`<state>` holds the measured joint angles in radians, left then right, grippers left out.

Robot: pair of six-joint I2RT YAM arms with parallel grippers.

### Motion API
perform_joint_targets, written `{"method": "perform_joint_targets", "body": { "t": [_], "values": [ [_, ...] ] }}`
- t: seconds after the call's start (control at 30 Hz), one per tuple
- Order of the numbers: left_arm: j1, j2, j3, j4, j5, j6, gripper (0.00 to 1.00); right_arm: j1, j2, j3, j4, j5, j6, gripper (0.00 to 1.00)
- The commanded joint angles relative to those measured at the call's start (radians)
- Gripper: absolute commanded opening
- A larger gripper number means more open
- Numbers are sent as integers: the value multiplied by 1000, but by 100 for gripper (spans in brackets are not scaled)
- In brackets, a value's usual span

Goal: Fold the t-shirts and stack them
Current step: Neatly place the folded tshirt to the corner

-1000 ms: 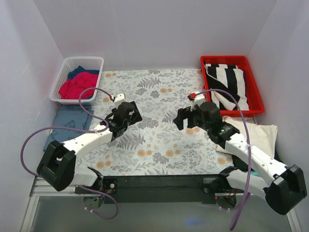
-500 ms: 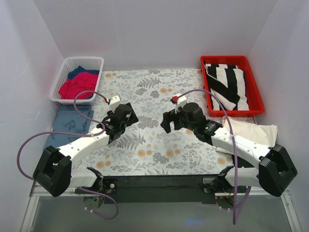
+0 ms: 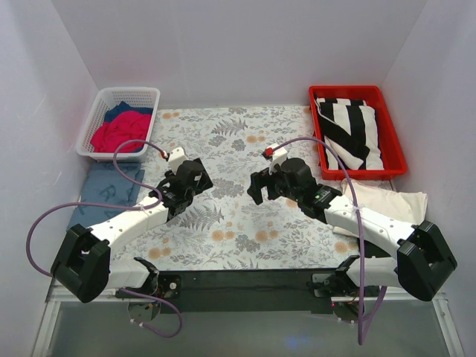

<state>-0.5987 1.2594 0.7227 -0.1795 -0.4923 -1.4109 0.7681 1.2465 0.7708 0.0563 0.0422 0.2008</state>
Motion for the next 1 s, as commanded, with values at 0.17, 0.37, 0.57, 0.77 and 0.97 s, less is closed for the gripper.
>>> {"method": "perform_joint_targets", "body": {
  "t": [0.17,0.37,0.57,0.77,0.97],
  "values": [
    [-1,-2,6,-8,-40,-3,67,5,8,47,48,22,-24,98],
    [-1,0,4,-8,-45,-3,67,5,10,48,48,25,-28,98],
    [-3,3,4,-8,-42,-5,67,5,8,47,47,31,-29,98],
    [-1,1,4,-6,-43,-5,67,5,8,45,47,30,-28,98],
    [-3,1,1,-8,-45,-5,67,5,8,42,47,30,-29,98]
  ]
}}
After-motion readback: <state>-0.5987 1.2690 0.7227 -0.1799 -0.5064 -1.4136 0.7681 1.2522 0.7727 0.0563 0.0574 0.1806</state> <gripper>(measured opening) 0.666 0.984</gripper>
